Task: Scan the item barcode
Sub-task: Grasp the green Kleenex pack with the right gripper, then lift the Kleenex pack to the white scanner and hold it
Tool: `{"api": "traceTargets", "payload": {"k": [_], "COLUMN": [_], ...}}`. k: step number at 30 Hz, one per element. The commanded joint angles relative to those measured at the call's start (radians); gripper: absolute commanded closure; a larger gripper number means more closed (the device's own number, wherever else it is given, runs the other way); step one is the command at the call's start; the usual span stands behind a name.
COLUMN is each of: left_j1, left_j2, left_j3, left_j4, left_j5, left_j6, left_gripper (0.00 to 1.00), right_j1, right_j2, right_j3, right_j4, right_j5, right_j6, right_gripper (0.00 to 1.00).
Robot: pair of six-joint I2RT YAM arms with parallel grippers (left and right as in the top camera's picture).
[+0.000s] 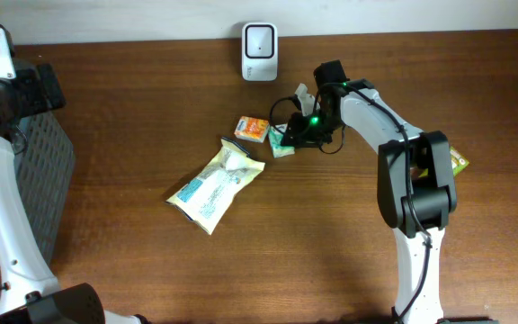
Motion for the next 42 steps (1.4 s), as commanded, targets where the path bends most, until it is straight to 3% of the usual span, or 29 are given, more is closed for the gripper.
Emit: {"api": "traceTargets", "payload": {"k": [1,10,14,25,35,42], "left_j1": [0.004,0.004,0.004,0.004,0.004,0.004], "left_j2": [-0.017,-0.017,-0.017,-0.017,-0.017,-0.017], "left_j3": [0.006,0.006,0.006,0.006,0.006,0.006], "left_j4": [0.001,0.001,0.001,0.001,0.001,0.001], "left_j5": [-0.004,-0.004,-0.004,-0.004,-0.003,-0.004], "left_j6": [0.016,0.016,0.016,0.016,0.016,0.016], "left_gripper": [0.01,0.01,0.01,0.01,0.01,0.01], "right_j1": [0.002,-0.052,-0.102,-0.234,-0.316,-0.339], "right_j2": [0.014,-0.057,-0.155,-0.188,-0.300,-0.432], "right_j3": [-0.001,0.000,0.000,0.000,0.000,0.000], "right_j4": [0.001,-0.084,-0.169,-0.196,-0.272,-0.283], "right_j5": [0.006,-0.119,-0.423,-0.957,-0.960,-0.960], "right_j6": [-0.004,-0.022,-0.159,-0.183,-0.050,-0.047], "right_gripper": [0.95,0.96,0.96,0.96,0.96,0.96]}}
